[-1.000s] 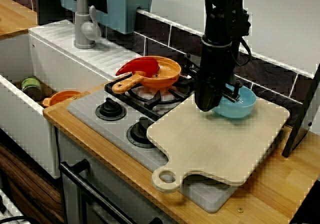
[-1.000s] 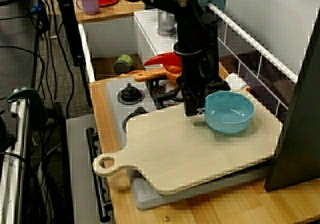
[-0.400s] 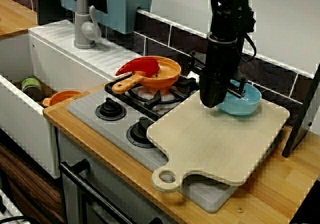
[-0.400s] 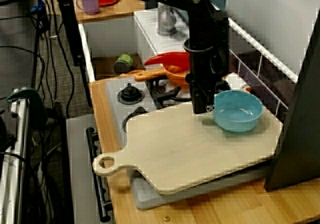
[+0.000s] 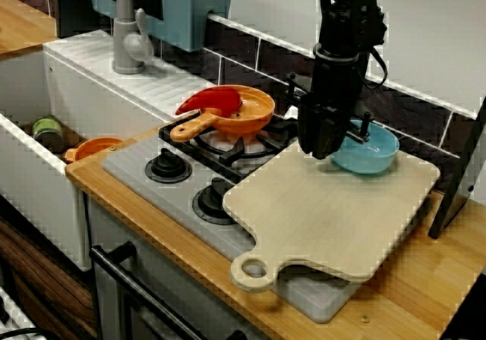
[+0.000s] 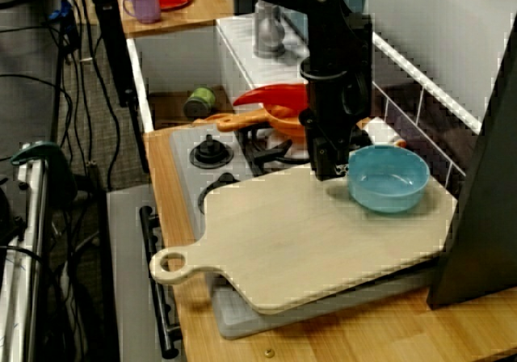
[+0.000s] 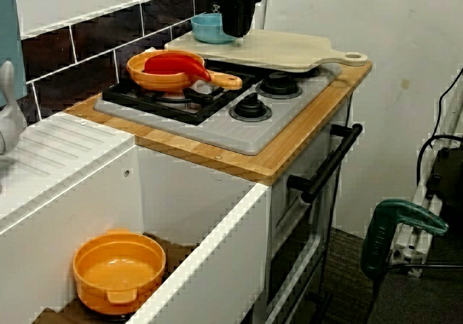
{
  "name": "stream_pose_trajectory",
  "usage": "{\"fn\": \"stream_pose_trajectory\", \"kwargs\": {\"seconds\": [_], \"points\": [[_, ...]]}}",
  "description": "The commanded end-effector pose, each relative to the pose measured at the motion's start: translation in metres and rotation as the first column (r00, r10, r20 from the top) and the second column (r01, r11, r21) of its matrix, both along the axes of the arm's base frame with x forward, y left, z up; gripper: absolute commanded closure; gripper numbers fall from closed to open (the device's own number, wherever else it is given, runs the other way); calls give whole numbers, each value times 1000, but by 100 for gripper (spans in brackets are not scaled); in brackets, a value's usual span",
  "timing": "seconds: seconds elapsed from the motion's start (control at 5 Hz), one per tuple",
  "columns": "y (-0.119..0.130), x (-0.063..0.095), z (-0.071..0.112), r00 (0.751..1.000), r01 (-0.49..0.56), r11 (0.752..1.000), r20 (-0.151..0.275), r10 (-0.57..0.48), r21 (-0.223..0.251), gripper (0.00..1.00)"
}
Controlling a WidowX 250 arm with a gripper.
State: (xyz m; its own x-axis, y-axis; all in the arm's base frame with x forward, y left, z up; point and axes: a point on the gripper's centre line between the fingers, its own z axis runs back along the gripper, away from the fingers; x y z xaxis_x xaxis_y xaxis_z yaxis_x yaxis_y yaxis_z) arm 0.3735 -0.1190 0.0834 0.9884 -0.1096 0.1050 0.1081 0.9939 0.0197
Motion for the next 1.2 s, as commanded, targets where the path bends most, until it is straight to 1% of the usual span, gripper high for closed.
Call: {"fn": "stream_pose_trajectory", "kwargs": {"seconds": [0.0, 0.2, 0.4, 0.6, 0.8, 1.0], "points": [[21, -24, 39, 999, 30, 999, 45, -30, -11, 0], [40, -33, 47, 999, 29, 1000, 21, -29, -1, 0], [60, -41, 59, 1000, 11, 1000, 30, -10, -11, 0], [79, -42, 66, 999, -16, 1000, 43, 16, -9, 0], [98, -38, 65, 998, -47, 999, 51, 45, 27, 0], [117, -35, 65, 992, -81, 997, 100, 78, 20, 0]]}}
